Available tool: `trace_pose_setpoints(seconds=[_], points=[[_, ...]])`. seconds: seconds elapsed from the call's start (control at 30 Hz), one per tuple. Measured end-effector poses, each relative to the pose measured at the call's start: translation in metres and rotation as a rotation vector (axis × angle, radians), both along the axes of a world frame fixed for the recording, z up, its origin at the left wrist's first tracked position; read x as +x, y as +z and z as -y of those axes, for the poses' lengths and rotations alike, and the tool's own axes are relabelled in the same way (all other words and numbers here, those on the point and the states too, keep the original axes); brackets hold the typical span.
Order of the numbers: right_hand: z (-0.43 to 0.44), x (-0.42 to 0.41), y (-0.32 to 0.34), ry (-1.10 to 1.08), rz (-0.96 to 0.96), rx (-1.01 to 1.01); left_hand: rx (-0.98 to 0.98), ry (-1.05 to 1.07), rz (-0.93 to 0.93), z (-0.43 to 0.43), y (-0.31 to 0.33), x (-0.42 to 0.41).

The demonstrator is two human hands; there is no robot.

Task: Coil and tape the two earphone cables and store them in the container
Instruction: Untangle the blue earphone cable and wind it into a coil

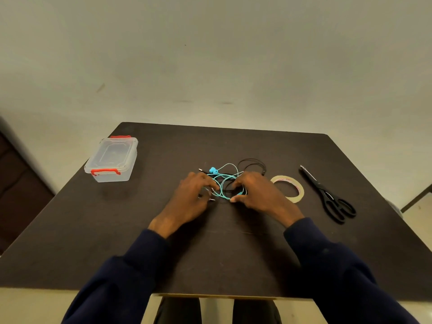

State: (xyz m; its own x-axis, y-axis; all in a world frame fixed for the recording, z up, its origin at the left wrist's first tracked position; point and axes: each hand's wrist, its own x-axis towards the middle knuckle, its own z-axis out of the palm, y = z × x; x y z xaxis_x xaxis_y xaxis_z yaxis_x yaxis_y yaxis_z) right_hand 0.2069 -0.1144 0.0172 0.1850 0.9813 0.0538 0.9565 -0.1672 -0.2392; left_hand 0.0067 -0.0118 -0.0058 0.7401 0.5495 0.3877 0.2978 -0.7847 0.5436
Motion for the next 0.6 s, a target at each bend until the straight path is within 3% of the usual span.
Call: trace_pose_setpoints(seconds=[0.1,0.3,0.47,0.6], points=[[0.006,-0.003,-0.002,0.014,0.014,0.019,-0.016,0.001,-0.097,0.004,-0.001,0.002],[0.016,0.004,-0.002,-0.003,0.018,0.053,0.054,0.115,0.025,0.006,0.001,-0.012],[0.012,-0.009,-0.001,0.028,-0.022,0.175,0.063,0.098,-0.128,0.008,0.002,-0.015],[0.005,-0.019,0.005,0.083,-0.083,0.119,0.077,0.099,-0.165,0.009,0.003,-0.014]])
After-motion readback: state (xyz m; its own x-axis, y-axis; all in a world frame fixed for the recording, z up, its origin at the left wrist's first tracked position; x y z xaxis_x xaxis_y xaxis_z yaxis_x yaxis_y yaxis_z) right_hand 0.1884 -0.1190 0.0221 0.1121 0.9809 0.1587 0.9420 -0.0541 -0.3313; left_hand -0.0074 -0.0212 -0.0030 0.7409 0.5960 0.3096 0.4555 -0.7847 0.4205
